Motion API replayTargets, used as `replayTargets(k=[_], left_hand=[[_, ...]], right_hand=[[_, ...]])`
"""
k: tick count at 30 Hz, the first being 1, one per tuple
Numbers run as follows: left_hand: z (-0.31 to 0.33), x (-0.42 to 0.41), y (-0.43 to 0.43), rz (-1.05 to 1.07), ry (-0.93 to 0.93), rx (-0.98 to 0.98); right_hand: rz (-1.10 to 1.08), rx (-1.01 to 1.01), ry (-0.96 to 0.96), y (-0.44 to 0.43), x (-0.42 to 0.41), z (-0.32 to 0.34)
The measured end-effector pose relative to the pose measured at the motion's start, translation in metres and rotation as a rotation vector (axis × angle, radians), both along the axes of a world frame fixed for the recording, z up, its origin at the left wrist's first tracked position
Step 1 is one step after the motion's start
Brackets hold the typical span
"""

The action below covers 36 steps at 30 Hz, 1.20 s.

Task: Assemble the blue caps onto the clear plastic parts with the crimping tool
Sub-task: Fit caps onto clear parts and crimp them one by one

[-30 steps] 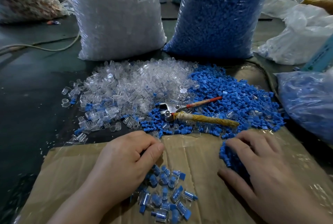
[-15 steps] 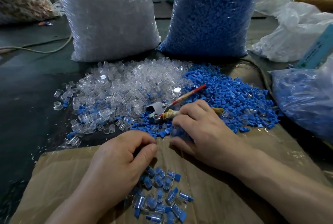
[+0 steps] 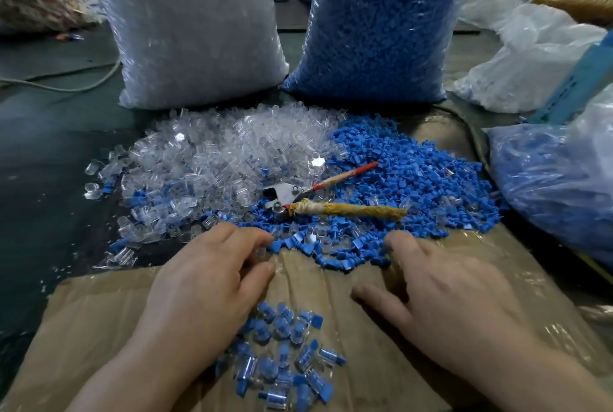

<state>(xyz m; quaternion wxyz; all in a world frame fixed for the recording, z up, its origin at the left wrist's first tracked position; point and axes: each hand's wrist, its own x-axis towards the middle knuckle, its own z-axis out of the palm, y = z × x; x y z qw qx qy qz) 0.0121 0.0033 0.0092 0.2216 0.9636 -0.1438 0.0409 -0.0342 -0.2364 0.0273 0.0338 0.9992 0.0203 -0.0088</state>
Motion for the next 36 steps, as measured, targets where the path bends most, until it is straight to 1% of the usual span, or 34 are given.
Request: replayTargets(k=[4,7,11,13,17,18,20,23,25,28,30,33,36], left_hand=[[-0.001,0.001,0.001,0.000,0.011,-0.021],[-0.001,0.001,0.001,0.020,0.006,-0.018],[-0.002,0.000,0.002,0.040,0.002,-0.046],[-0.002,-0.001,0.003,0.039,-0.003,-0.051],[-0.004,-0.001,0.004,0.057,0.001,-0.085],[-0.004,-0.001,0.004,0.066,0.006,-0.105],[-0.005,-0.002,0.003,0.072,0.016,-0.168],[-0.006,-0.004,0.003,0.080,0.019,-0.280],[-0.005,-0.004,0.005,0.065,0.016,-0.344],[-0.005,-0.004,0.007,0.061,0.034,-0.426],[-0.006,-0.004,0.008,0.066,0.046,-0.449],[-0.003,-0.004,0.007,0.040,0.064,-0.473],[0.001,-0.006,0.005,-0.043,0.088,-0.464]], right_hand=[[0.086,0.023,-0.037,0.017,0.021,-0.004],[0.146,0.022,-0.115,0.027,0.034,-0.007],[0.171,0.072,-0.143,0.027,0.037,-0.003],[0.100,0.139,-0.153,0.011,0.027,0.002],[-0.190,0.162,-0.231,-0.033,-0.010,0.004],[-0.247,0.158,-0.201,-0.039,-0.017,0.003],[-0.275,0.138,-0.138,-0.044,-0.024,0.000],[-0.199,0.096,-0.139,-0.038,-0.021,0.001],[-0.134,0.039,-0.079,-0.031,-0.013,0.002],[-0.067,0.108,0.020,-0.021,-0.004,0.003],[0.001,0.154,0.041,-0.009,0.000,0.004],[0.105,0.197,0.041,0.013,0.007,0.001],[0.160,0.212,-0.010,0.029,0.020,-0.003]])
